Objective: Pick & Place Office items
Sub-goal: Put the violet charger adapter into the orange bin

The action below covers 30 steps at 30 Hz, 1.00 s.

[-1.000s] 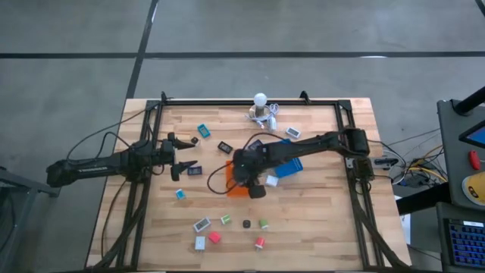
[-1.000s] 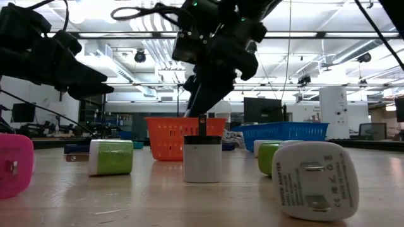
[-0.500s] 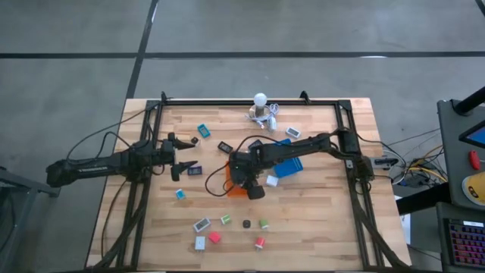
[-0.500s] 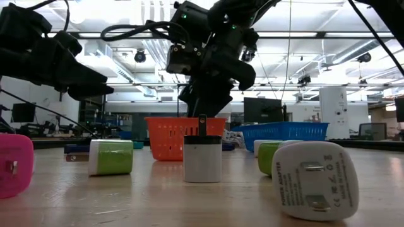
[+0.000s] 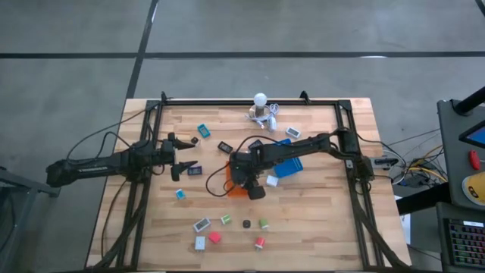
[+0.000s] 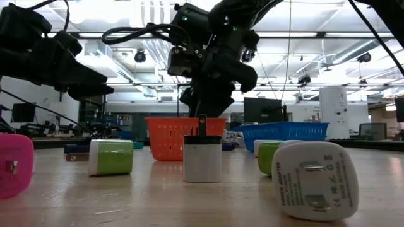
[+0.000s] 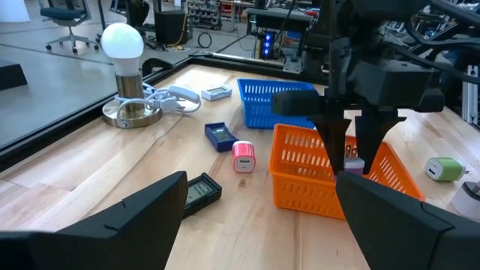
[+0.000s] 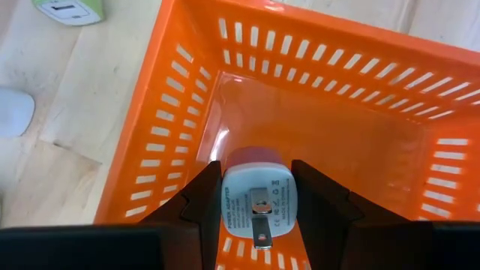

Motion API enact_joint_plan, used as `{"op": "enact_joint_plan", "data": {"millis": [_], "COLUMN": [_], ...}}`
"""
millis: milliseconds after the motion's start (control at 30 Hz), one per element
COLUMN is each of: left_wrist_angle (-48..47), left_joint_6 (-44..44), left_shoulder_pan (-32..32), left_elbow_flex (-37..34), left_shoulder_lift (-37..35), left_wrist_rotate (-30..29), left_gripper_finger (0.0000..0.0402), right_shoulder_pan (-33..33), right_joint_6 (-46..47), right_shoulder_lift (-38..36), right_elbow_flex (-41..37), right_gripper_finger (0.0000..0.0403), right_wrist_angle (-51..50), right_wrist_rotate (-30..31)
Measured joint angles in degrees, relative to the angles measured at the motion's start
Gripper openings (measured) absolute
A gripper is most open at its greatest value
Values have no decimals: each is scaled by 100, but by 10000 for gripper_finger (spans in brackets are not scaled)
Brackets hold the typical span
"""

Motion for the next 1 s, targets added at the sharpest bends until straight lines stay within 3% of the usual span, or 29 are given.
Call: {"op": "enact_joint_plan", "data": {"millis": [800,1000], "left_wrist_angle": [0,0], "left_joint_6": [0,0], "left_shoulder_pan": [-2,-2], "left_elbow_flex": [0,0], "left_shoulder_lift": [0,0], "left_wrist_rotate": [0,0], "left_gripper_finger": [346,346], "right_shoulder_pan": [0,0], "right_joint_6": [-44,-77], "right_shoulder_lift": [0,2], "right_elbow_flex": [-37,-40], "right_gripper_finger": [125,233], "right_wrist_angle": [11,22], "right_wrist_rotate": [4,18]}}
